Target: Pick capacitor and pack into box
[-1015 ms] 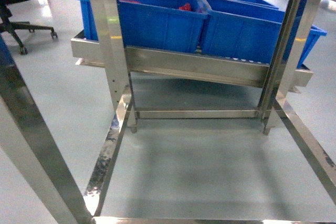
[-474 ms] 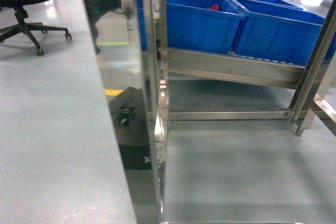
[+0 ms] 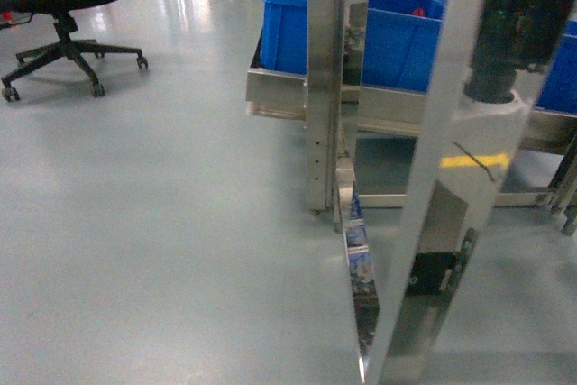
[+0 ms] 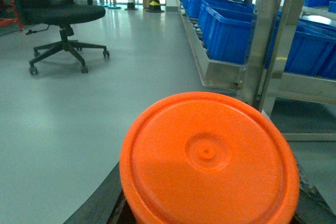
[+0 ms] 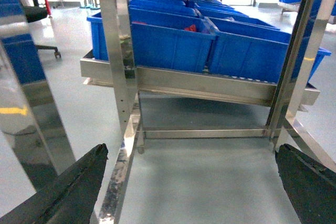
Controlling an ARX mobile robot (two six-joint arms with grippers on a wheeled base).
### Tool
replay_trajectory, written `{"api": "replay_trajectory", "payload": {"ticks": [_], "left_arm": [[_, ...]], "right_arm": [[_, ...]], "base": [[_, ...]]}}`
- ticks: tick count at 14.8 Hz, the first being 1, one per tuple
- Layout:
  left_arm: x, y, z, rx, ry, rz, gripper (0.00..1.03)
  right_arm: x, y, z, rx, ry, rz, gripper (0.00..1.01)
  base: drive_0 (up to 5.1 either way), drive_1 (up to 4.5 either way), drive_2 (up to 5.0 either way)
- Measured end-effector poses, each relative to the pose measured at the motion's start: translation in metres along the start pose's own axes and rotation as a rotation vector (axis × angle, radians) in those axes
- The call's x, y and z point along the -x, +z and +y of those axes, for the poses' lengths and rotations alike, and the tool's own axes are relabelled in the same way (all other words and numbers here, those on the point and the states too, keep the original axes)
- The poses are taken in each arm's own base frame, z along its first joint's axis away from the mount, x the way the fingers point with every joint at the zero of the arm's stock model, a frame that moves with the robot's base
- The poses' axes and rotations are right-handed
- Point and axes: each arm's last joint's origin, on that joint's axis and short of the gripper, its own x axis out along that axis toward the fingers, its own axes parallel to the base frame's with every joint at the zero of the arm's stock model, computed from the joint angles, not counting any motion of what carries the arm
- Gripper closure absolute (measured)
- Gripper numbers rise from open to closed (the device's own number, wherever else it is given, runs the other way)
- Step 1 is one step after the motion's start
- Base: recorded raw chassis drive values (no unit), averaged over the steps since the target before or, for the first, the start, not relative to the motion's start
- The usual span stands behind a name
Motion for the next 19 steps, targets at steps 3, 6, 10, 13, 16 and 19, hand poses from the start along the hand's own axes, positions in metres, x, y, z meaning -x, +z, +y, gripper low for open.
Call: {"api": "replay_trajectory", "payload": {"ticks": [3,6,10,13,16,19], "left_arm": [[0.0,0.0001,0.0,0.0,0.0,-0.001,0.59],[0.0,0.0001,0.0,0.0,0.0,-0.001,0.59],[0.0,0.0001,0.0,0.0,0.0,-0.001,0.59],[0.0,-0.0001,0.0,0.0,0.0,0.001,0.59],[0.0,0.0001,0.0,0.0,0.0,-0.001,0.59],[0.0,0.0001,0.0,0.0,0.0,-0.002,0.59]], "right_arm": [[0.0,-0.0001,0.0,0.0,0.0,0.002,0.03],[0.0,-0.0007,0.0,0.0,0.0,0.007,0.03],[0.0,-0.0001,0.0,0.0,0.0,0.002,0.03],[0.0,-0.0003,0.0,0.0,0.0,0.003,0.03],[0.0,-0.0001,0.0,0.0,0.0,0.001,0.03],[0.0,0.0,0.0,0.0,0.0,0.0,0.03]], "base": [[-4.9,2.57,2.6],[-4.9,2.57,2.6],[-4.9,2.57,2.6],[-4.9,2.55,2.5],[-4.9,2.54,2.5],[-5.0,2.42,2.4]]}}
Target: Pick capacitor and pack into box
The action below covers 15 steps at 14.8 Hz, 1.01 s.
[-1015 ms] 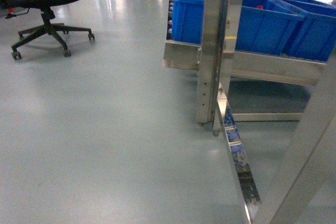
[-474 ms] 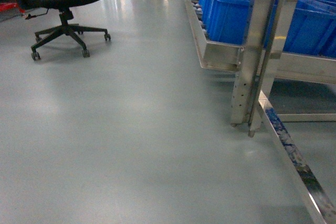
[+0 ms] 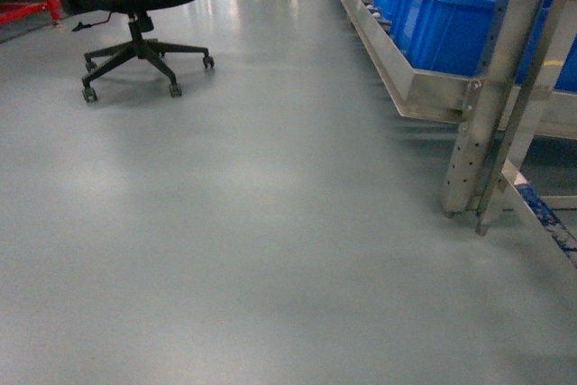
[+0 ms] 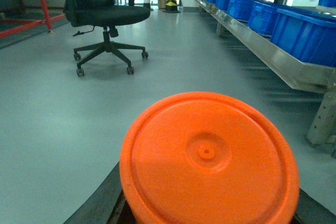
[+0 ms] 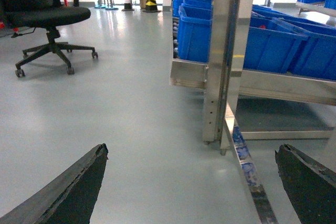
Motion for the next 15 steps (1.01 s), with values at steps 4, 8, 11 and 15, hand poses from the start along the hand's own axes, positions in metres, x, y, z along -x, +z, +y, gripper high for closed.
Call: {"api": "replay_trajectory", "payload": {"ticks": [4,8,11,15], "left_arm": [[0.0,0.0001,0.0,0.0,0.0,-0.001,0.59],[0.0,0.0,0.0,0.0,0.0,0.0,0.59],[0.0,0.0002,0.0001,0.0,0.002,-0.002,0.59],[0.0,0.0003,0.0,0.0,0.0,-0.003,0.59]], "right_arm": [[0.0,-0.0003,0.0,0.0,0.0,0.003,0.03],[0.0,-0.0002,0.0,0.0,0.0,0.002,0.03],[0.0,0.0,0.0,0.0,0.0,0.0,0.03],[0.0,-0.0002,0.0,0.0,0.0,0.002,0.03]], "base": [[-5.0,2.41,2.4],[-5.0,2.47,2.5],[-5.0,2.43,2.4],[-5.0,2.48,2.5]]}}
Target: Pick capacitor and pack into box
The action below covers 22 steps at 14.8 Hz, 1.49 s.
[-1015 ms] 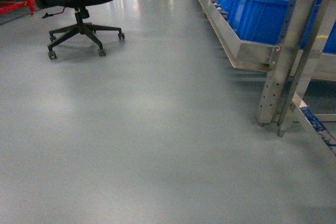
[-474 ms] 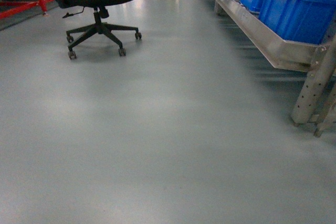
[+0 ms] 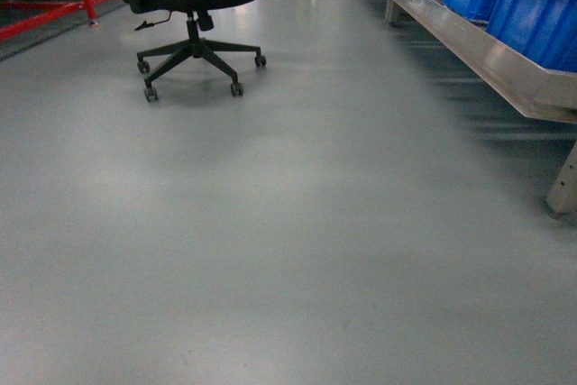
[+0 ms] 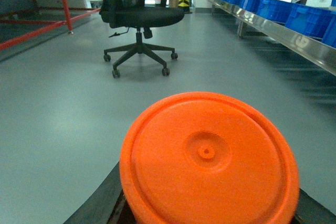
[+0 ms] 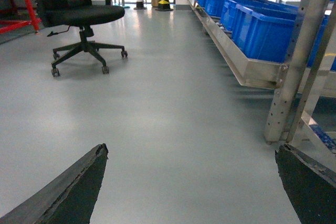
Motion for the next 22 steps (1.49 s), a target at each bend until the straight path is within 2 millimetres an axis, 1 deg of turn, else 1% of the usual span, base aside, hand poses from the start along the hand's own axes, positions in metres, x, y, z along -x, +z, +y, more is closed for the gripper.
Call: {"api": "replay_trajectory", "payload": {"ticks": [22], "left_arm": [[0.0,-0.0004,0.0,0.0,0.0,0.004,0.59]], "right_arm": [[0.0,0.0,0.0,0.0,0.0,0.0,0.03]], "base": [[-5.0,2.45,2.4]]}}
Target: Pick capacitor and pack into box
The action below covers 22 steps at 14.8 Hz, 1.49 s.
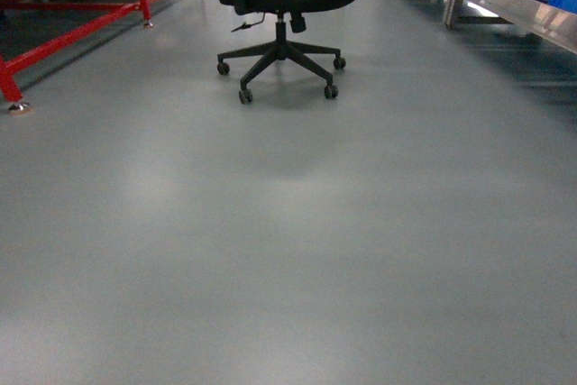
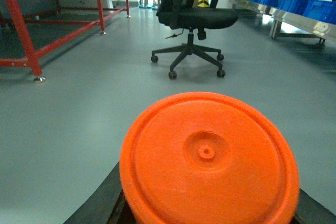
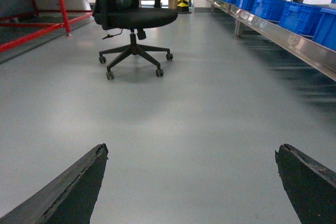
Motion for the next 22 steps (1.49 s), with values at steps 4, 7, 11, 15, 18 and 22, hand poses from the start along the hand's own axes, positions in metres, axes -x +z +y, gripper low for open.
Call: {"api": "replay_trajectory", "payload": {"ticks": [4,7,11,15,18,22], "left_arm": [[0.0,0.0,0.0,0.0,0.0,0.0,0.59],[0.0,0.0003,0.0,0.0,0.0,-0.003,0.59],[0.0,0.0003,0.0,0.0,0.0,-0.003,0.59],[0.0,0.0001,0.0,0.0,0.0,-0.001,0.59],[0.0,0.0004,0.0,0.0,0.0,-0.005,0.59],[0.0,0.0001,0.0,0.0,0.0,-0.002,0.59]], "right_arm": [[0.0,0.0001,0.0,0.0,0.0,-0.001,0.03],[0.0,0.0003,0.0,0.0,0.0,-0.003,0.03],[0.0,0.0003,0.0,0.0,0.001,-0.003,0.03],[0.0,0.0003,0.0,0.0,0.0,-0.003,0.03],[0.0,0.0005,0.0,0.0,0.0,-0.005,0.03],[0.0,0.0001,0.0,0.0,0.0,-0.001,0.03]], "base": [[-5.1,2.39,2.4],[-4.9,2.53,2.5],[-5.0,2.48,2.5],[-4.9,2.57,2.6],[-5.0,2.45,2.5],[-5.0,2.45,2.4]]}}
